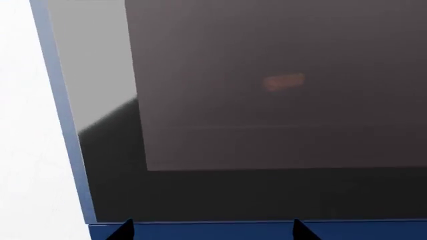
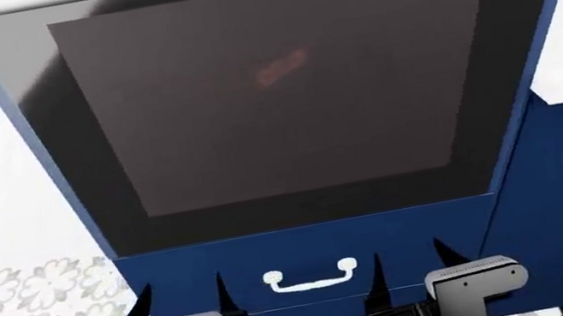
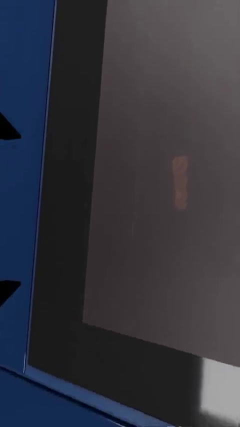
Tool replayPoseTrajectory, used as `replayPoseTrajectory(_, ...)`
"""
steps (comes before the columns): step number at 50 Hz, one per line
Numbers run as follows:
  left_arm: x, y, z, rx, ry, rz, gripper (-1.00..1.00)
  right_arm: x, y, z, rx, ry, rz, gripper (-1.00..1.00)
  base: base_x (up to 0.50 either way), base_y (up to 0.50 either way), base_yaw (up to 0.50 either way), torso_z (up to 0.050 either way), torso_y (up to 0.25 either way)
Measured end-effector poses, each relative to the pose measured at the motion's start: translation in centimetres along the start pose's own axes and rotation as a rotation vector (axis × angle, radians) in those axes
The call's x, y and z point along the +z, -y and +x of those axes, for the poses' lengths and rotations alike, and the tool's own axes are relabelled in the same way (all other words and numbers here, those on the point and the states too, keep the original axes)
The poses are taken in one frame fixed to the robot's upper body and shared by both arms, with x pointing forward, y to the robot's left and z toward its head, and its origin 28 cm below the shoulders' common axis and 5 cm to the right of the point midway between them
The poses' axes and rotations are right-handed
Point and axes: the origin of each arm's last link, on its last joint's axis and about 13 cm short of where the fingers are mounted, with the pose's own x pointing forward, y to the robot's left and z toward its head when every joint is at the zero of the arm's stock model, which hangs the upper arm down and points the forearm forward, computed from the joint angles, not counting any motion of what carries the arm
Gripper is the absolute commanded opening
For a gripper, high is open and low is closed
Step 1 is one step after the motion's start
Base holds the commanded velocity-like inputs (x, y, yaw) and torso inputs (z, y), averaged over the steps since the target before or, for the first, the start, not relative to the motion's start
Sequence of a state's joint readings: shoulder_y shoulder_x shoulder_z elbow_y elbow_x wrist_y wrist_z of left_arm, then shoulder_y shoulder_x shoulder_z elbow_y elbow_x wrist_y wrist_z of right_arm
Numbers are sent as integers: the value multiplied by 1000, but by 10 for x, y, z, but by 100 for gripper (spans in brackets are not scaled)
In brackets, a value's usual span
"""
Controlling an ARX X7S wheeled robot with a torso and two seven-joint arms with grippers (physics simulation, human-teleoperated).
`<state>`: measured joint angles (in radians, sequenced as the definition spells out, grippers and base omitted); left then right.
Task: Open the oven door
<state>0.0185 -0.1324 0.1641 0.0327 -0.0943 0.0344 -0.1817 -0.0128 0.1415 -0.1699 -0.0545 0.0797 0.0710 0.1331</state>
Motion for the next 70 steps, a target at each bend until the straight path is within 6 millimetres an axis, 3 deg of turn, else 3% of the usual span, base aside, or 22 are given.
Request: replayPoseTrajectory(70,3,1,2,4,3,-12,100,3,4,-1,-13,9,-14,100,52,500,0,0,0)
